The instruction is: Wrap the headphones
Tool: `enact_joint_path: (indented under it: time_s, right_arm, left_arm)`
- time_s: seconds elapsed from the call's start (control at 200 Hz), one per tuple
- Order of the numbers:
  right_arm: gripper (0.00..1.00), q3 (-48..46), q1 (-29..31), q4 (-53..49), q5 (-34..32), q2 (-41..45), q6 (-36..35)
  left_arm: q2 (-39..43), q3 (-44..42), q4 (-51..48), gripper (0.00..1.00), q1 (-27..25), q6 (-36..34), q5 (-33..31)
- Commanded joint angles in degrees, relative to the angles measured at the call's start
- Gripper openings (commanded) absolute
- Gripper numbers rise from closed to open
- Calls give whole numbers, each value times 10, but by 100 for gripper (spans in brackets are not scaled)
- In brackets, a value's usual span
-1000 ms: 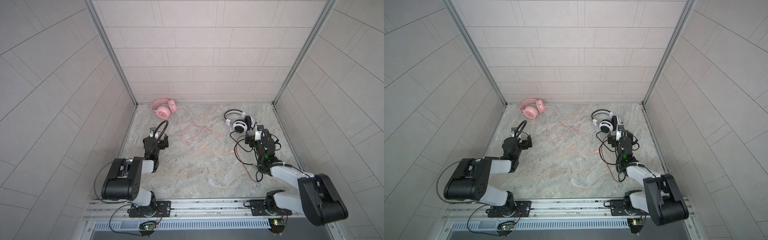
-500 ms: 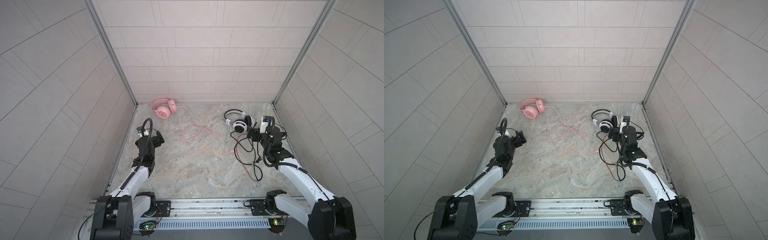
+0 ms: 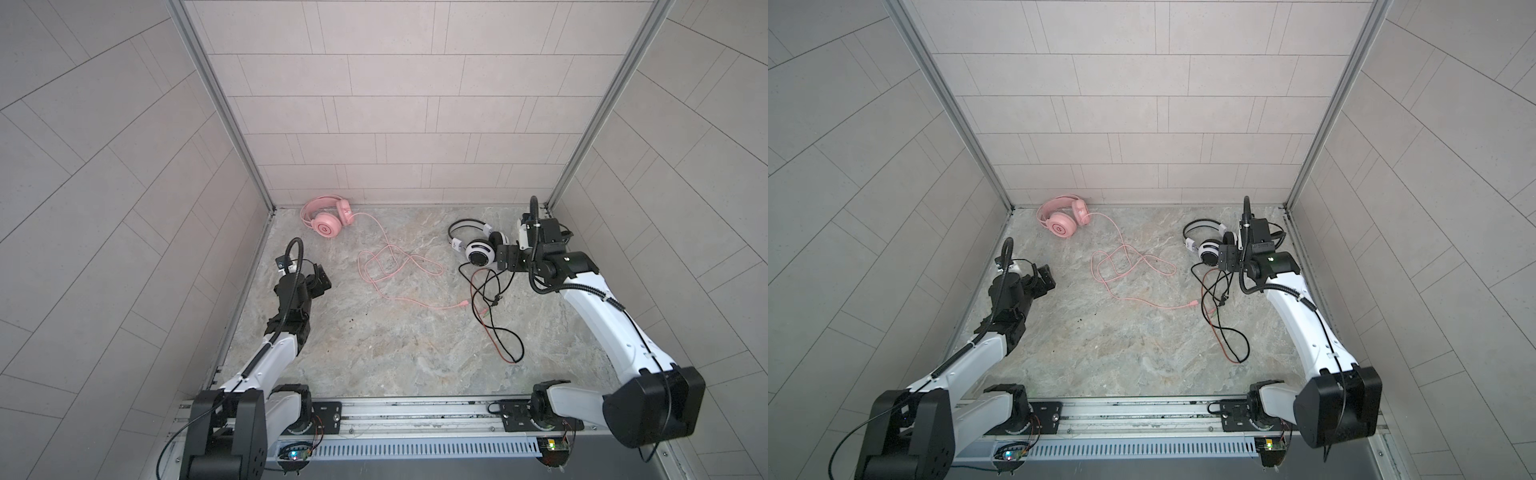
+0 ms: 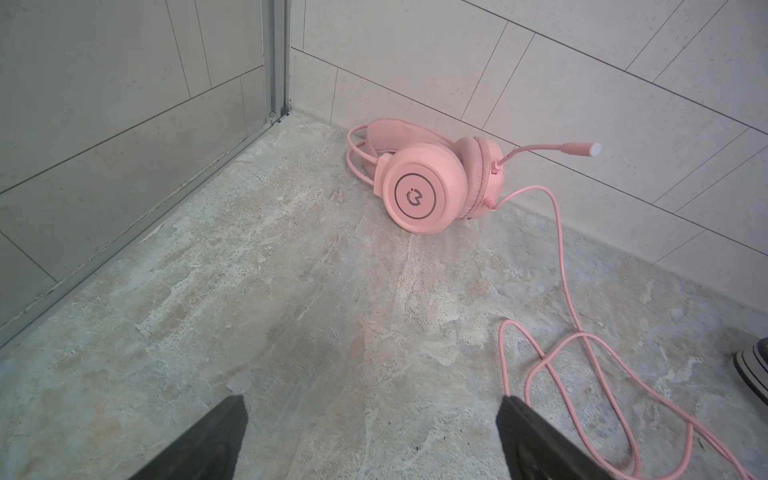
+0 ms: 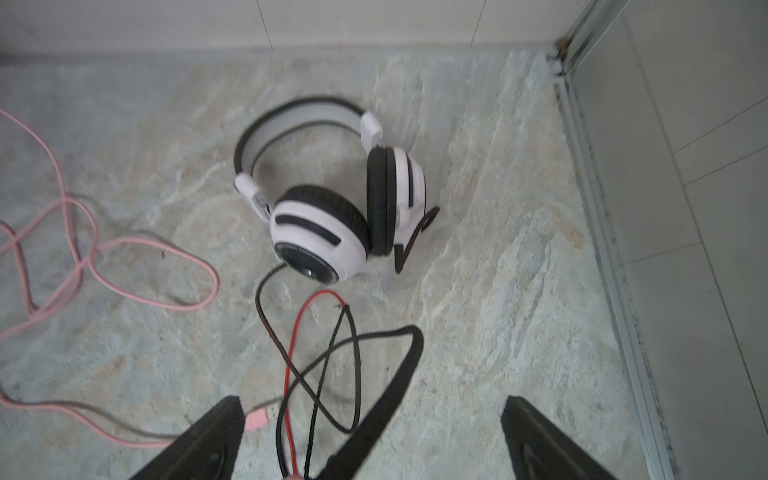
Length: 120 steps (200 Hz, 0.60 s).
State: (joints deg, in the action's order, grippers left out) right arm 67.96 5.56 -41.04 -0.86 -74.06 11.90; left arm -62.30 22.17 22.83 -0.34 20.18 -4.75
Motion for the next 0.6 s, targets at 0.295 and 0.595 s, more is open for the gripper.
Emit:
enact_joint_path:
  time_s: [0.295, 0.595]
  right_arm:
    - [99, 198, 67, -410, -154, -156, -1]
    - [99, 148, 45, -374, -253, -222, 30]
  left_arm:
    - [0, -4, 17, 100, 4, 11, 16]
    - [-7, -17, 49, 100, 4, 23, 34]
